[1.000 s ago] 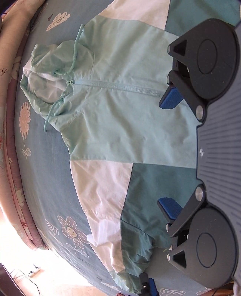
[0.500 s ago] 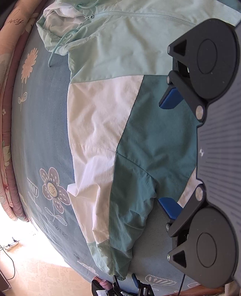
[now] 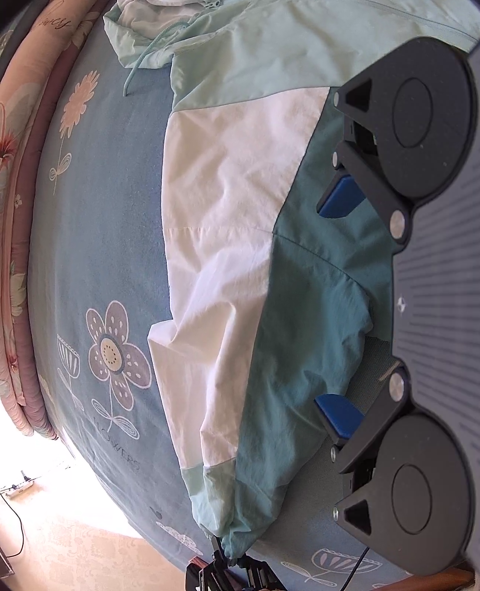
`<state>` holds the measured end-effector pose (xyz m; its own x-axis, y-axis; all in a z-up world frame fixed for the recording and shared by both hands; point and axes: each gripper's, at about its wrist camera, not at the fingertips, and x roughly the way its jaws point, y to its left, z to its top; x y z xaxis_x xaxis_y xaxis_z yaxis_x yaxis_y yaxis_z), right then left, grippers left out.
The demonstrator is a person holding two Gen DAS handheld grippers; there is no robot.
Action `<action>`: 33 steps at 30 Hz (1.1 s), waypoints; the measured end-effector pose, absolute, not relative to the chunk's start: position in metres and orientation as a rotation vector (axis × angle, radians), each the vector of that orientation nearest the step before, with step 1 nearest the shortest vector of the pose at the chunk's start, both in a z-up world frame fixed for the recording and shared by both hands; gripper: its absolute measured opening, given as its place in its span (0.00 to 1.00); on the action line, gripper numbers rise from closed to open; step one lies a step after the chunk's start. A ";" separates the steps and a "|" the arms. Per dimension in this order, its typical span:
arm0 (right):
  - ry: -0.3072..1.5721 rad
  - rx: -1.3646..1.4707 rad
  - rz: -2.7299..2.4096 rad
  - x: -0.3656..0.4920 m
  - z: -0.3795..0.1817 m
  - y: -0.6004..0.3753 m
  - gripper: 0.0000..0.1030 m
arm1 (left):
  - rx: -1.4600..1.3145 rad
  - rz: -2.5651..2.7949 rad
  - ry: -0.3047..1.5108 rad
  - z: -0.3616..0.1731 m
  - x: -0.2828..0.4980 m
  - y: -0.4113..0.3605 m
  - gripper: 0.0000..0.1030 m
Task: Fold clothes
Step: 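Grasp the elasticated teal sleeve cuff with the left tool, then lift the sleeve with the left tool and fold it across the jacket front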
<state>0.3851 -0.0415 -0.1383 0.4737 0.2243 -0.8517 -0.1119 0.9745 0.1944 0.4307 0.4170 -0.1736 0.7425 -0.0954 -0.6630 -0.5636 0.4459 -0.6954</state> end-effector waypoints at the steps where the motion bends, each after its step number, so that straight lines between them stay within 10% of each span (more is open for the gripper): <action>1: 1.059 0.110 0.210 0.386 -0.138 -0.040 1.00 | -1.052 0.317 0.693 -0.162 0.427 0.415 0.16; 14: 1.030 0.083 0.247 0.393 -0.127 -0.044 0.97 | -0.801 0.433 0.699 -0.119 0.322 0.394 0.15; 24: 0.992 -0.025 0.331 0.458 -0.122 -0.026 0.62 | -0.866 0.489 0.789 -0.165 0.299 0.401 0.17; 33: 1.022 -0.035 0.324 0.531 -0.166 0.013 0.69 | -0.846 0.445 0.812 -0.162 0.299 0.408 0.27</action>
<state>0.5315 0.0127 -0.1661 0.4779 0.2492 -0.8423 -0.2819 0.9517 0.1216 0.2988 0.4084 -0.1619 0.6247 0.0364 -0.7800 -0.6376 0.6004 -0.4827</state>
